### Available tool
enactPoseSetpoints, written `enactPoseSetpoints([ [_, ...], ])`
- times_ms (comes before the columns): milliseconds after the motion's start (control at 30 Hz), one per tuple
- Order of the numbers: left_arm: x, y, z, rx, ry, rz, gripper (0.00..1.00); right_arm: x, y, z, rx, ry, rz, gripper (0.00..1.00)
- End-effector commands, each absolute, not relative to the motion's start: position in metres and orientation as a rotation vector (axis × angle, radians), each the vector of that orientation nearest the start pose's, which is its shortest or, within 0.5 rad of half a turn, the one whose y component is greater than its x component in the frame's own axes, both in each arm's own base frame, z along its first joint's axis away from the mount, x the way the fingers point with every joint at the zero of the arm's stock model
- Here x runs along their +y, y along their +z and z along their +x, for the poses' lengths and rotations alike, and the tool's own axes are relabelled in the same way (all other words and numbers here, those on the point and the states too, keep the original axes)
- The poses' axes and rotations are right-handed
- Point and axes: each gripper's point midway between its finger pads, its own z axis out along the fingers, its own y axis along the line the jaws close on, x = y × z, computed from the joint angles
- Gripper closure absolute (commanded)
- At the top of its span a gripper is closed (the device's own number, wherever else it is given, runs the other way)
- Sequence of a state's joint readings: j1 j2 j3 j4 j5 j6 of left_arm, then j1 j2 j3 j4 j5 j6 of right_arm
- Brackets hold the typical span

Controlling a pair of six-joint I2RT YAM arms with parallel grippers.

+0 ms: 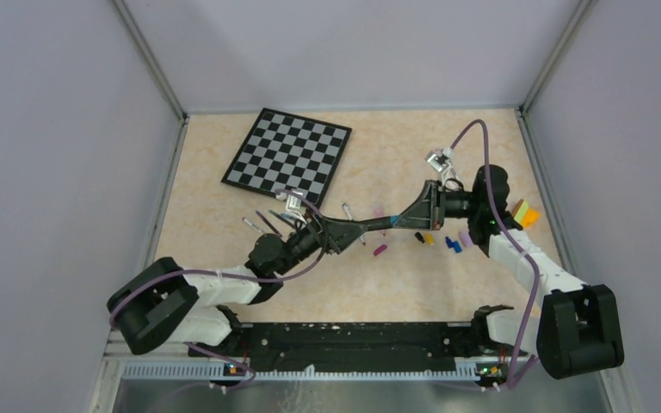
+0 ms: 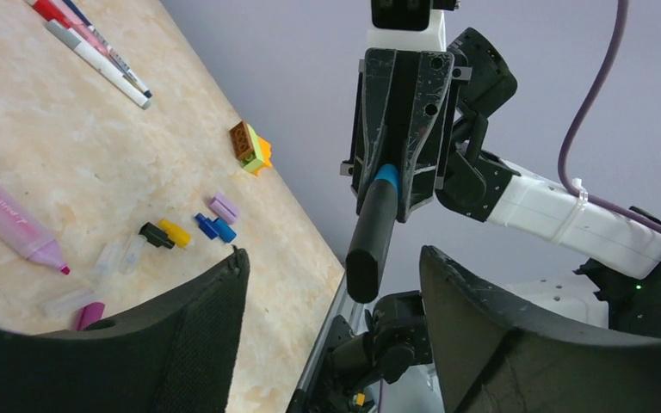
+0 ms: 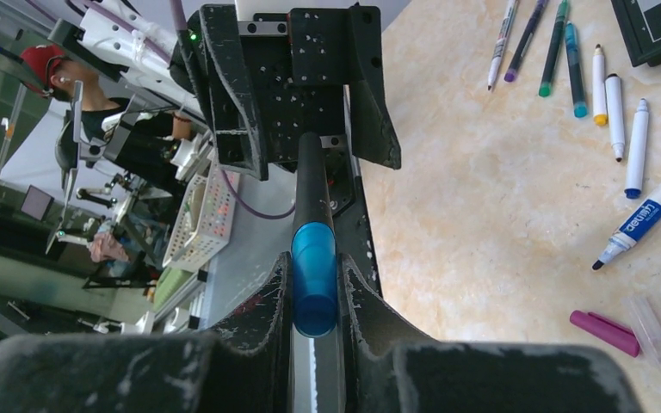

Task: Open the pen caps
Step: Open the pen cap from the pen.

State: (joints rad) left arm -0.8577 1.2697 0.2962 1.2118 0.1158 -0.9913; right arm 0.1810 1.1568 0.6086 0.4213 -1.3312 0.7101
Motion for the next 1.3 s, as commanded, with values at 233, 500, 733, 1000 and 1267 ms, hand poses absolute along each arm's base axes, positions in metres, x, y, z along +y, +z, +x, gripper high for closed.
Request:
enactPoseSetpoints([
  [233,-0.331,0.271,0.195,1.379,-1.820,0.002,0.45,0.223,0.227,0.208,1.836,1.712,-0.653,1.00],
  [500,-0.337,0.270,0.194,1.395,-1.832,0.013,0.54,0.226,0.221,0.206,1.850,1.709,-0.666,1.00],
  [733,-0.344,0.263,0.192,1.429,-1.855,0.013,0.64,0.226,0.222,0.207,1.844,1.702,-0.673,1.00],
  [1000,-0.343,0.266,0.191,1.407,-1.844,0.028,1.00,0.226,0.219,0.205,1.846,1.700,-0.685,1.00],
  [1267,-0.288,0.269,0.197,1.273,-1.741,-0.114,1.00,0.215,0.225,0.205,1.811,1.686,-0.705,1.00],
])
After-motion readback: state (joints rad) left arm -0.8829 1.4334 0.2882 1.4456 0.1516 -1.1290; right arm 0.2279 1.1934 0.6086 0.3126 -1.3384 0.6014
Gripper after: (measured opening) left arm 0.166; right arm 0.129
